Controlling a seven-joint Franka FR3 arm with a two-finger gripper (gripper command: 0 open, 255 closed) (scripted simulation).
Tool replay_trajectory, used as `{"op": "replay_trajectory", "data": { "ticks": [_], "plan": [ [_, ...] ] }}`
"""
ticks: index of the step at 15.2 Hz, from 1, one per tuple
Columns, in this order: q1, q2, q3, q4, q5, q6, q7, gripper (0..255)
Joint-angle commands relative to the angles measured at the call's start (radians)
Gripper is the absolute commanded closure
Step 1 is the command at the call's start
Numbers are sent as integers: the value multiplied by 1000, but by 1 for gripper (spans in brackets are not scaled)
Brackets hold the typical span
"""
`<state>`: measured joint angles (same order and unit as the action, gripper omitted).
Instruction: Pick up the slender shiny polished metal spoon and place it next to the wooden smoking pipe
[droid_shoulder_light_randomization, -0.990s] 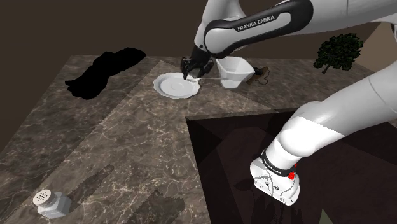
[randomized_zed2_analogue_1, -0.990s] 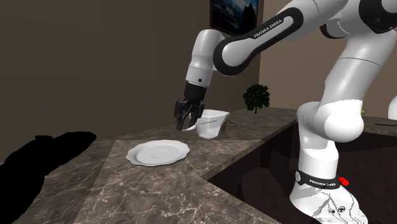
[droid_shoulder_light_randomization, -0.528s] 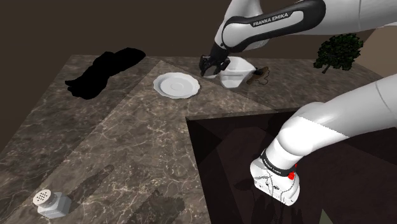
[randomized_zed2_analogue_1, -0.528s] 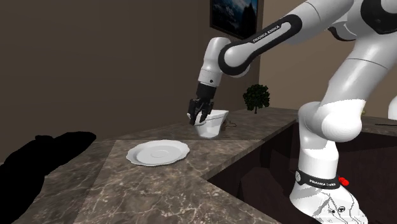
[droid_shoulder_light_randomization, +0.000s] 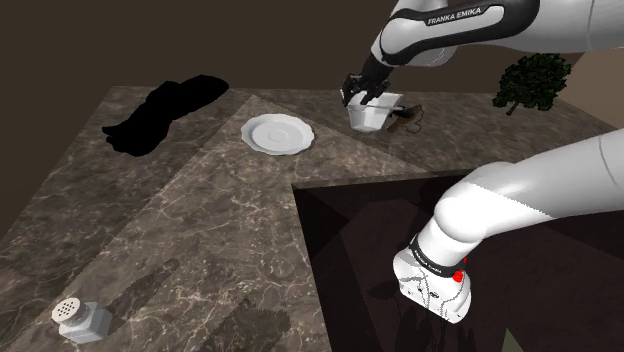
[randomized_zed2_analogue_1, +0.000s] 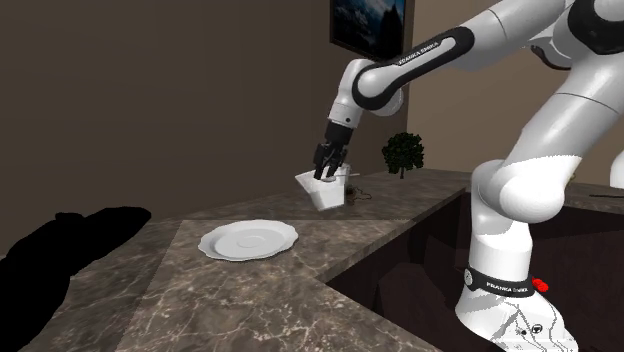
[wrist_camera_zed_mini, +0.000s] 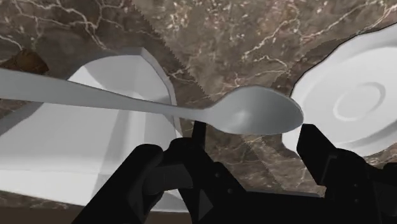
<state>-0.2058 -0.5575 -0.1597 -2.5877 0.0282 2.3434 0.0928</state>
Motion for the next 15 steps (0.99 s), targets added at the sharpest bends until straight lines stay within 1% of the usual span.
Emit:
{"op": "replay_trajectory", "data": {
  "ticks": [1, 5, 9, 15],
  "plan": [
    [-24, 46, -58, -5, -10, -10, -59, 255],
    [-52, 69, -154, 28, -26, -25, -169, 255],
    [-74, 112, -246, 81, -27, -41, -283, 255],
    [-87, 211, -387, 193, 5, -70, -462, 255]
  ]
}}
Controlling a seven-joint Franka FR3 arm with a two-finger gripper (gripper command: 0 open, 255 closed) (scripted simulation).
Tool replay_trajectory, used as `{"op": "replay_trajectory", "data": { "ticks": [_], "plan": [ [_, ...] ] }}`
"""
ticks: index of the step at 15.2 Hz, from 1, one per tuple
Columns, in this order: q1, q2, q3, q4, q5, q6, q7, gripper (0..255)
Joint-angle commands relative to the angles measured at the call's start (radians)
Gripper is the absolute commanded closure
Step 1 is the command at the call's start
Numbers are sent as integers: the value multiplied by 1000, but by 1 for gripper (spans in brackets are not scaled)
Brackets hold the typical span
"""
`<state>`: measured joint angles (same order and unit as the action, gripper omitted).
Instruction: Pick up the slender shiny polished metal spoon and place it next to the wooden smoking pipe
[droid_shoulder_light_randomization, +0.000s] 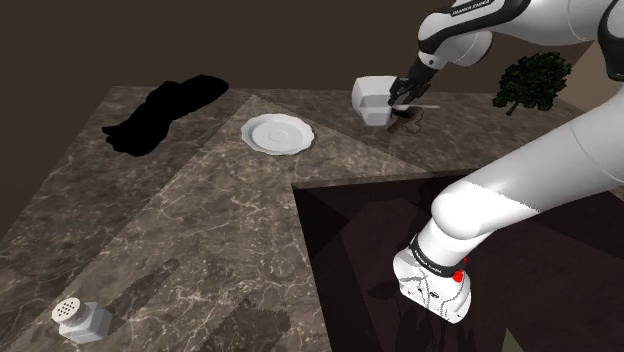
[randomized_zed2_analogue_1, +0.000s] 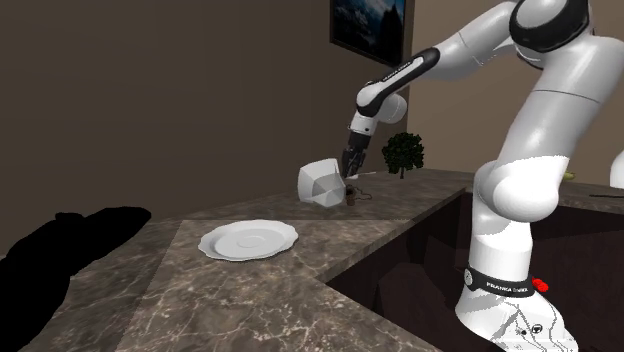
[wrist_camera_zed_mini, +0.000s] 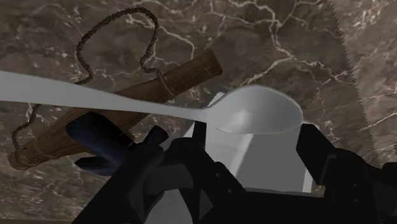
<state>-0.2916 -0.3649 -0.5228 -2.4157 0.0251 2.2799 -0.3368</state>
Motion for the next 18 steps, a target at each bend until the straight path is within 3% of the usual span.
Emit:
{"op": "replay_trajectory", "data": {
  "ticks": [1, 6, 11, 14, 18],
  "plan": [
    [-1, 39, -48, 44, 18, -13, -64, 255],
    [4, 163, -168, 174, 100, -53, -232, 255],
    [-10, 334, -275, 335, 241, -120, -423, 255],
    [-52, 460, -315, 449, 350, -181, -540, 255],
    [-164, 633, -320, 621, 484, -280, -668, 255]
  ]
}}
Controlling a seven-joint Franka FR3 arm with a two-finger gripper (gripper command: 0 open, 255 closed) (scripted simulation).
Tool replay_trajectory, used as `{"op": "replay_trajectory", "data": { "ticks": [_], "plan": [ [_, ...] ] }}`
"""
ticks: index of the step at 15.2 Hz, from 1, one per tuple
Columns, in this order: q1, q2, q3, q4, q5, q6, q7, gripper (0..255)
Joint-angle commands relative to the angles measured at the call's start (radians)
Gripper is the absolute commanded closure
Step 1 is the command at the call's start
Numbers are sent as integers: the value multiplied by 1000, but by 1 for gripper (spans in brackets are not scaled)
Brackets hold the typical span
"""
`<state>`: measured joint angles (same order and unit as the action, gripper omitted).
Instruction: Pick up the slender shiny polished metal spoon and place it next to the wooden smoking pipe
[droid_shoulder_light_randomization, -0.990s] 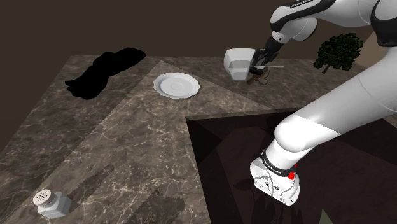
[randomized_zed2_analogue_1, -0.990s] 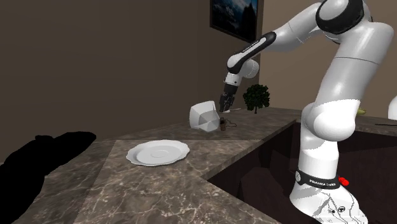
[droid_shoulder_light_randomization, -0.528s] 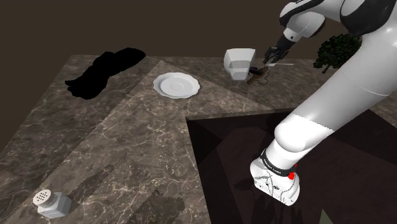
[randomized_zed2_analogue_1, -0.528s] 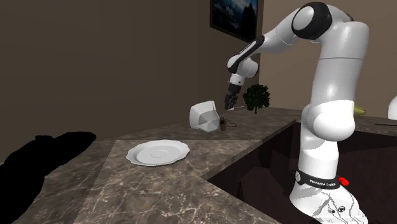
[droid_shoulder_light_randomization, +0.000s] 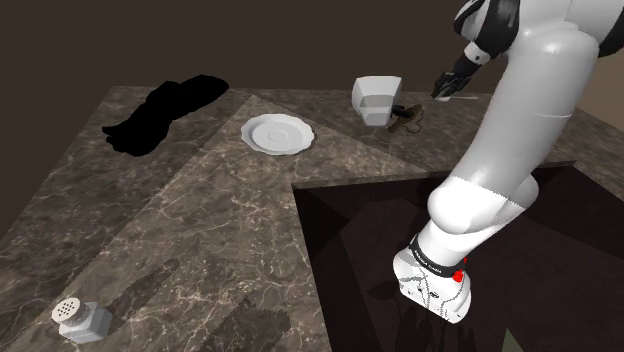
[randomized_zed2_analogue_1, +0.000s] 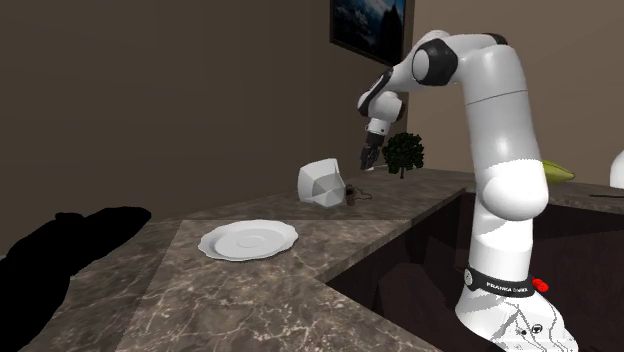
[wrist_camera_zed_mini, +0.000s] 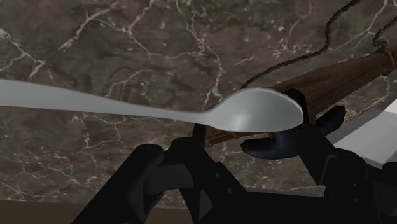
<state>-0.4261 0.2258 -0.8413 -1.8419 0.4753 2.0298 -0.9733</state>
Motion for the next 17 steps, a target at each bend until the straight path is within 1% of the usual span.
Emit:
{"op": "replay_trajectory", "data": {
  "ticks": [1, 6, 9, 10, 17],
  "plan": [
    [-65, 84, 5, 94, 62, -56, -56, 255],
    [-257, 288, 47, 359, 177, -191, -136, 255],
    [-386, 412, 81, 555, 230, -278, -151, 255],
    [-415, 439, 90, 601, 240, -296, -150, 255],
    [-400, 455, 100, 529, 257, -221, -183, 255]
  ]
}}
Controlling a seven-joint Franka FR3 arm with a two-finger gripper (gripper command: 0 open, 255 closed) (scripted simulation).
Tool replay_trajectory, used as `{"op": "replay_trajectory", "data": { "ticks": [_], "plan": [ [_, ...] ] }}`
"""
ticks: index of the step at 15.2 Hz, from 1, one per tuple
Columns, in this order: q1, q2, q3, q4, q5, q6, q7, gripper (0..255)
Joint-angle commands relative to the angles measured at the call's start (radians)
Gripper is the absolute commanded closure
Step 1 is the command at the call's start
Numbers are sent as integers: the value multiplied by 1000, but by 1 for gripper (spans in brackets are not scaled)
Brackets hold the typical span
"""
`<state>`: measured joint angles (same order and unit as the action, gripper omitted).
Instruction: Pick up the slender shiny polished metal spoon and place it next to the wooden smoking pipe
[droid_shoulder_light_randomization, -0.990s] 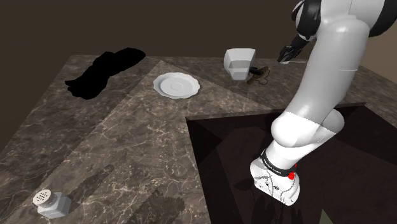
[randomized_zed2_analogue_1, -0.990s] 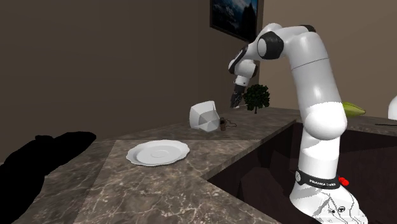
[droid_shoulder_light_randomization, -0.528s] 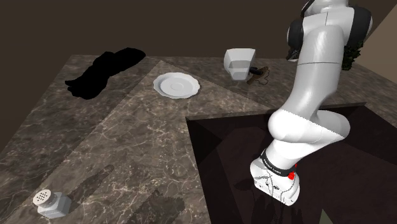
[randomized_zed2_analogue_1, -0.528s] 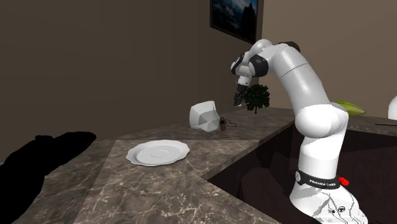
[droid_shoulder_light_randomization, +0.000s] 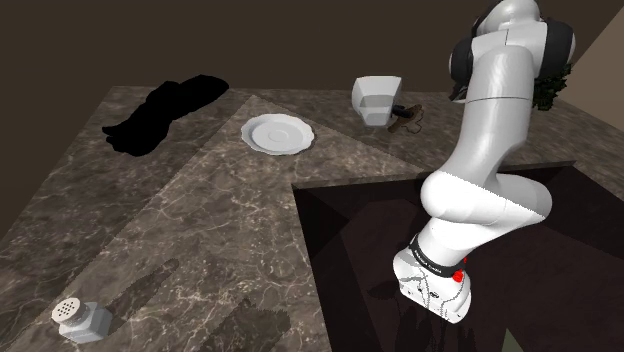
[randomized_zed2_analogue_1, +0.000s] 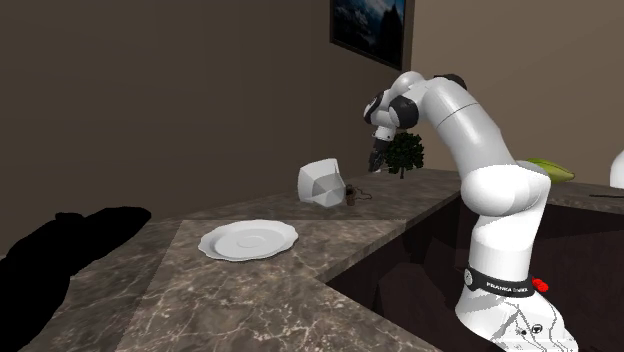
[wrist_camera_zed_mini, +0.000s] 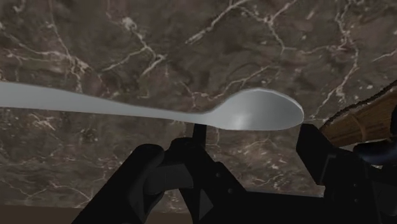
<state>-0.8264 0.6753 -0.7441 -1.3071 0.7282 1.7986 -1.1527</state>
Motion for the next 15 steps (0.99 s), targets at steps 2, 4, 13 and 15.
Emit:
{"op": "replay_trajectory", "data": {
  "ticks": [2, 4, 13, 15],
  "plan": [
    [3, 11, 6, -23, 10, 30, -13, 255],
    [5, 19, 10, -39, 17, 49, -22, 255],
    [6, 57, 31, -93, 50, 127, -61, 255],
    [6, 57, 31, -93, 50, 127, -61, 255]
  ]
}}
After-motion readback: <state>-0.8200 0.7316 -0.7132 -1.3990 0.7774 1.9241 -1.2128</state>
